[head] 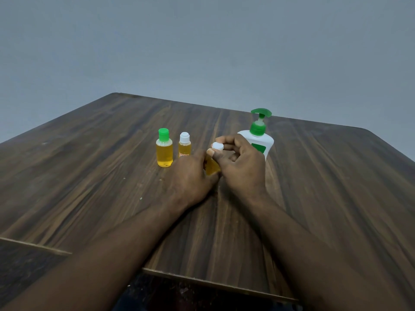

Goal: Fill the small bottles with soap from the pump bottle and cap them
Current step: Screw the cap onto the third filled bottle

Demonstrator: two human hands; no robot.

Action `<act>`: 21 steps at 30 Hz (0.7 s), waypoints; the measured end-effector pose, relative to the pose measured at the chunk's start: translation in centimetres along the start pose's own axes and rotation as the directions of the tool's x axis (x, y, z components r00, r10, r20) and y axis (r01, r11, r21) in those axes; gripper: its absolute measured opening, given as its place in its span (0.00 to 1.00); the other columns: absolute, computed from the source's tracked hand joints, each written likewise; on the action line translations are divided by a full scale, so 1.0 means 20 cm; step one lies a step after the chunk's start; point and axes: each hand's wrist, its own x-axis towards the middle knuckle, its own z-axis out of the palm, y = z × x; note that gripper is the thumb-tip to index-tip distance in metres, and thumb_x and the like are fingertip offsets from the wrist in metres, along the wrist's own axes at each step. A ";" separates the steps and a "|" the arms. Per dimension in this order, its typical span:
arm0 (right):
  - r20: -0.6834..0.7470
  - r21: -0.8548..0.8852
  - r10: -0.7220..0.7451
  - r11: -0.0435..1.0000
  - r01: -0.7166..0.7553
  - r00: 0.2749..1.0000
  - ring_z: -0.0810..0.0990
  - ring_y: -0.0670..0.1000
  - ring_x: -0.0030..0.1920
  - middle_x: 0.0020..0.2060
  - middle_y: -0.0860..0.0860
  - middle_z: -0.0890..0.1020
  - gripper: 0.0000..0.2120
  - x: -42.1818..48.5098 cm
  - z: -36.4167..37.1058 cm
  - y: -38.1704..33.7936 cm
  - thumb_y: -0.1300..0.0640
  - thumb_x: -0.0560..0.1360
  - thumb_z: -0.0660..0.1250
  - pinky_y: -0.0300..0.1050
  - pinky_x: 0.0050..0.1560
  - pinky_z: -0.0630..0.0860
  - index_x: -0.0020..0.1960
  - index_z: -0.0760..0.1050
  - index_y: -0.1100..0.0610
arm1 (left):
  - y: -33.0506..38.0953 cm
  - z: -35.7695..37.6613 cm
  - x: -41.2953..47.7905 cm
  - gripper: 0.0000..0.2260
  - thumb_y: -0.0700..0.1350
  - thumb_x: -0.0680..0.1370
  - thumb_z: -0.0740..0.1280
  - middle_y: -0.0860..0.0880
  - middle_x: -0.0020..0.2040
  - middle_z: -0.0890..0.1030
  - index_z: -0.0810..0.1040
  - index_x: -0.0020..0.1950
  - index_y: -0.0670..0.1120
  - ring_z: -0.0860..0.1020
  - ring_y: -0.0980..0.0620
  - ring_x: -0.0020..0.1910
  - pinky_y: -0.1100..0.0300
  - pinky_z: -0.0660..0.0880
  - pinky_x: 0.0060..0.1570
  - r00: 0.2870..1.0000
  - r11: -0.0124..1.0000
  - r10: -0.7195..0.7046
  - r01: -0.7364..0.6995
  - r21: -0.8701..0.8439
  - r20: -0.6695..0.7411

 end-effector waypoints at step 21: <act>0.169 0.117 -0.015 0.993 -0.005 0.985 0.84 0.41 0.57 0.53 0.43 0.87 0.15 0.00 0.00 0.02 0.64 0.81 0.69 0.51 0.59 0.83 0.61 0.83 0.49 | -0.06 0.00 0.03 0.19 0.54 0.70 0.80 0.59 0.41 0.77 0.73 0.51 0.54 0.76 0.61 0.41 0.62 0.69 0.36 1.000 0.970 -0.001 0.008 -0.245 0.031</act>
